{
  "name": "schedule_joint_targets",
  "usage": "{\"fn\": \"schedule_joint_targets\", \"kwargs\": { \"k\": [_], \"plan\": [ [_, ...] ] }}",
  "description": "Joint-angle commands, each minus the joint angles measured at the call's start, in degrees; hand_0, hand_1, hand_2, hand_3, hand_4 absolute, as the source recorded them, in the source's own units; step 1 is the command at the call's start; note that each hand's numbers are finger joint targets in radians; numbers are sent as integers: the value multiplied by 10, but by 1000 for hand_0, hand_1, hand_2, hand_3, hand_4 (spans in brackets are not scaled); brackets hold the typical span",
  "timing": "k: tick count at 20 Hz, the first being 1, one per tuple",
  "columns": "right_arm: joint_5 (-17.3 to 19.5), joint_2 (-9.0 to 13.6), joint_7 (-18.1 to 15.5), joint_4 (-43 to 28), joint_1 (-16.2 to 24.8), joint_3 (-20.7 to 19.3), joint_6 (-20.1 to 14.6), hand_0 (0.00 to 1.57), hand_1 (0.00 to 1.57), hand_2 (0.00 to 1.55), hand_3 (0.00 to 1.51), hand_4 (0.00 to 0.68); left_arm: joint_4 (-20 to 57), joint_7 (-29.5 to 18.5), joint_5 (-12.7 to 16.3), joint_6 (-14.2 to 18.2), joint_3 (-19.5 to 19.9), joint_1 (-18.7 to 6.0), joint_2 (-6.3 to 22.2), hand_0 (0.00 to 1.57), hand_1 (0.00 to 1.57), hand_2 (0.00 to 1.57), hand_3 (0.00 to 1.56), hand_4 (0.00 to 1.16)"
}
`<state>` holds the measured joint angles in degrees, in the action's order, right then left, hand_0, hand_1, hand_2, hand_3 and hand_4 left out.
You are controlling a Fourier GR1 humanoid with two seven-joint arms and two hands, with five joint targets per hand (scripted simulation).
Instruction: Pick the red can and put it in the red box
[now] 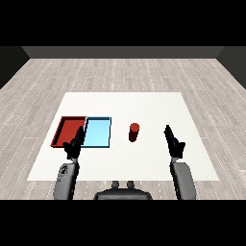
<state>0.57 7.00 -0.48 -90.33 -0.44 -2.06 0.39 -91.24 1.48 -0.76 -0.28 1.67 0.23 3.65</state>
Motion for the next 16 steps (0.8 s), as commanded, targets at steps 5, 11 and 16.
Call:
{"fn": "schedule_joint_targets", "kwargs": {
  "k": [5,11,16],
  "plan": [
    [-50,29,-21,37,-17,-61,59,0,0,0,0,0,4,-21,-4,-20,-5,-3,4,0,0,0,0,0],
    [-97,10,-181,2,-2,-62,115,0,0,0,0,0,-39,-240,44,-55,26,4,-1,0,0,0,0,0],
    [-109,40,-210,53,-12,-90,158,0,0,0,0,0,5,-257,57,-67,41,-31,3,0,0,0,0,0]
  ]
}}
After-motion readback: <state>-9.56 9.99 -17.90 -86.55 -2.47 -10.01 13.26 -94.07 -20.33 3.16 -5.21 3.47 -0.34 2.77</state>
